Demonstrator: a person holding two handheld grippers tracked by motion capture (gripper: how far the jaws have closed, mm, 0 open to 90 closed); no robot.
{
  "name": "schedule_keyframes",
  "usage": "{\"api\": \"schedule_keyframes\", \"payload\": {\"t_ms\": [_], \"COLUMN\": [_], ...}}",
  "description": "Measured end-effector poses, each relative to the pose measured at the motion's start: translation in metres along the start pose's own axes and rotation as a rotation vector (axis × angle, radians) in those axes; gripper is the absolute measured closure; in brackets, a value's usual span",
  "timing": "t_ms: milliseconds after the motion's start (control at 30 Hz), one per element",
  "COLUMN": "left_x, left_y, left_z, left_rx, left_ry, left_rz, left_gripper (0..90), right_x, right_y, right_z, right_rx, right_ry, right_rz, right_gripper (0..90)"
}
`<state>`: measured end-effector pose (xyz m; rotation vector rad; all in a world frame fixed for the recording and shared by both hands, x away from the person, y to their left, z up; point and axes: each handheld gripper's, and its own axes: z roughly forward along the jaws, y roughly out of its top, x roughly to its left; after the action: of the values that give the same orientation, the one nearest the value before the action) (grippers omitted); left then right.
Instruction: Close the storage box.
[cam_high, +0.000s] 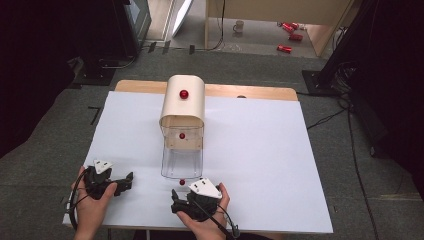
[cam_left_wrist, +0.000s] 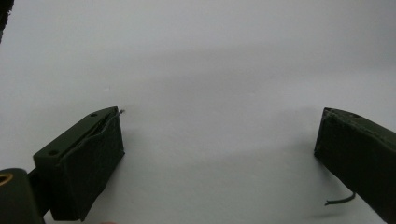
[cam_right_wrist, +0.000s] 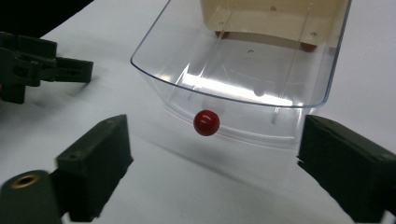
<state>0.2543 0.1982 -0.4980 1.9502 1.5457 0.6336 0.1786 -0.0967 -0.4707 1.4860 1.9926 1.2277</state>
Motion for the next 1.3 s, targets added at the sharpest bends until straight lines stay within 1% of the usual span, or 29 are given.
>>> {"api": "schedule_keyframes", "payload": {"t_ms": [67, 100, 133, 167, 200, 233, 267, 300, 333, 367, 400, 433, 467, 500, 533, 567, 633, 667, 700, 767, 800, 867, 900, 933, 1067, 1300], "left_x": [0.0, 0.0, 0.0, 0.0, 0.0, 0.0, 0.0, 0.0, 0.0, 0.0, 0.0, 0.0, 0.0, 0.0, 0.0, 0.0, 0.0, 0.0, 0.0, 0.0, 0.0, 0.0, 0.0, 0.0, 0.0, 0.0], "left_y": [0.0, 0.0, 0.0, 0.0, 0.0, 0.0, 0.0, 0.0, 0.0, 0.0, 0.0, 0.0, 0.0, 0.0, 0.0, 0.0, 0.0, 0.0, 0.0, 0.0, 0.0, 0.0, 0.0, 0.0, 0.0, 0.0], "left_z": [0.0, 0.0, 0.0, 0.0, 0.0, 0.0, 0.0, 0.0, 0.0, 0.0, 0.0, 0.0, 0.0, 0.0, 0.0, 0.0, 0.0, 0.0, 0.0, 0.0, 0.0, 0.0, 0.0, 0.0, 0.0, 0.0], "left_rx": [0.0, 0.0, 0.0, 0.0, 0.0, 0.0, 0.0, 0.0, 0.0, 0.0, 0.001, 0.001, 0.001, 0.001, 0.001, 0.0, 0.001, 0.001, 0.001, 0.001, 0.001, 0.001, 0.001, 0.001, 0.001, 0.001], "left_ry": [0.0, 0.0, 0.0, 0.0, 0.0, 0.0, 0.0, 0.0, 0.0, 0.0, 0.0, 0.0, 0.0, 0.0, 0.0, 0.0, 0.0, 0.0, 0.0, 0.0, 0.0, 0.0, 0.0, 0.0, 0.0, 0.0], "left_rz": [0.0, 0.0, 0.0, 0.0, 0.0, 0.0, 0.0, 0.0, 0.0, 0.0, 0.001, 0.001, 0.001, 0.001, 0.0, 0.001, 0.0, 0.001, 0.001, 0.001, 0.001, 0.001, 0.001, 0.001, 0.001, 0.001], "left_gripper": [1.1, 1.1, 1.1, 1.1, 1.1, 1.1, 1.1, 1.1, 1.1, 1.1, 1.1, 1.1, 1.1, 1.1, 1.1, 1.1, 1.1, 1.1, 1.1, 1.1, 1.1, 1.1, 1.1, 1.1, 1.1, 1.1], "right_x": [0.0, 0.0, 0.0, 0.0, 0.0, 0.0, 0.0, 0.0, 0.0, 0.0, 0.001, 0.001, 0.001, 0.001, 0.002, 0.002, 0.002, 0.001, 0.001, 0.001, 0.002, 0.002, 0.002, 0.001, 0.001, 0.001], "right_y": [-0.003, -0.003, -0.006, -0.006, -0.009, -0.009, -0.01, -0.01, -0.01, -0.01, -0.011, -0.011, -0.011, -0.011, -0.011, -0.011, -0.011, -0.01, -0.01, -0.01, -0.009, -0.01, -0.01, -0.009, -0.008, -0.005], "right_z": [0.003, 0.003, 0.005, 0.005, 0.007, 0.007, 0.009, 0.009, 0.011, 0.011, 0.013, 0.013, 0.016, 0.016, 0.018, 0.019, 0.02, 0.022, 0.022, 0.023, 0.024, 0.026, 0.026, 0.027, 0.027, 0.026], "right_rx": [-0.003, -0.003, -0.005, -0.005, -0.01, -0.01, -0.01, -0.01, -0.018, -0.018, -0.018, -0.018, -0.01, -0.01, -0.008, 0.004, 0.009, 0.015, 0.021, 0.024, 0.031, 0.039, 0.039, 0.044, 0.052, 0.046], "right_ry": [-0.012, -0.012, -0.019, -0.019, -0.01, -0.01, 0.01, 0.01, 0.019, 0.019, 0.026, 0.026, 0.03, 0.03, 0.031, 0.026, 0.02, 0.017, 0.017, 0.018, 0.01, 0.006, 0.006, 0.012, 0.02, 0.022], "right_rz": [0.007, 0.007, 0.012, 0.012, 0.011, 0.011, 0.006, 0.006, 0.005, 0.005, 0.016, 0.016, 0.024, 0.024, 0.025, 0.028, 0.028, 0.045, 0.051, 0.053, 0.056, 0.071, 0.071, 0.088, 0.077, 0.066], "right_gripper": [18.5, 18.5, 28.0, 28.0, 39.8, 39.8, 47.6, 47.6, 52.0, 52.0, 55.2, 55.2, 58.4, 58.4, 61.5, 62.5, 63.8, 67.1, 68.2, 68.9, 72.1, 73.9, 73.9, 74.6, 74.9, 75.1]}}
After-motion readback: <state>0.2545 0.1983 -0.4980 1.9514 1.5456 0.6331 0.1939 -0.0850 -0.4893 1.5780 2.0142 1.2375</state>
